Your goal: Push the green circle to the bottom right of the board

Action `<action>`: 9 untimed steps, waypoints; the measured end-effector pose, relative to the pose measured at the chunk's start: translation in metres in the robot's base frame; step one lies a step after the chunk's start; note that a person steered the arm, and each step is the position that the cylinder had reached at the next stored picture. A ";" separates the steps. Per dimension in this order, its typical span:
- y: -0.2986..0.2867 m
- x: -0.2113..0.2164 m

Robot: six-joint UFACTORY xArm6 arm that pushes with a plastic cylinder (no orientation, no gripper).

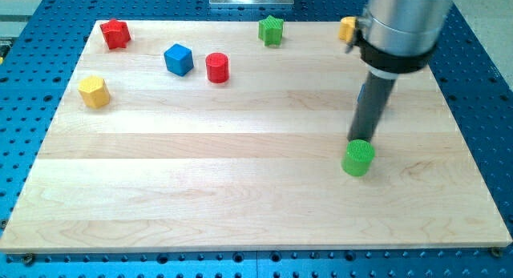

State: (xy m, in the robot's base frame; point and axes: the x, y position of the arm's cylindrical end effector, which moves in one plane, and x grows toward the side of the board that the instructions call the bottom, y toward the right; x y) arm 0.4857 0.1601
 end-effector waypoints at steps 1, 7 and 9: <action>0.040 0.010; 0.026 0.019; -0.008 0.058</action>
State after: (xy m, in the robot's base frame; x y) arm 0.5438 0.1524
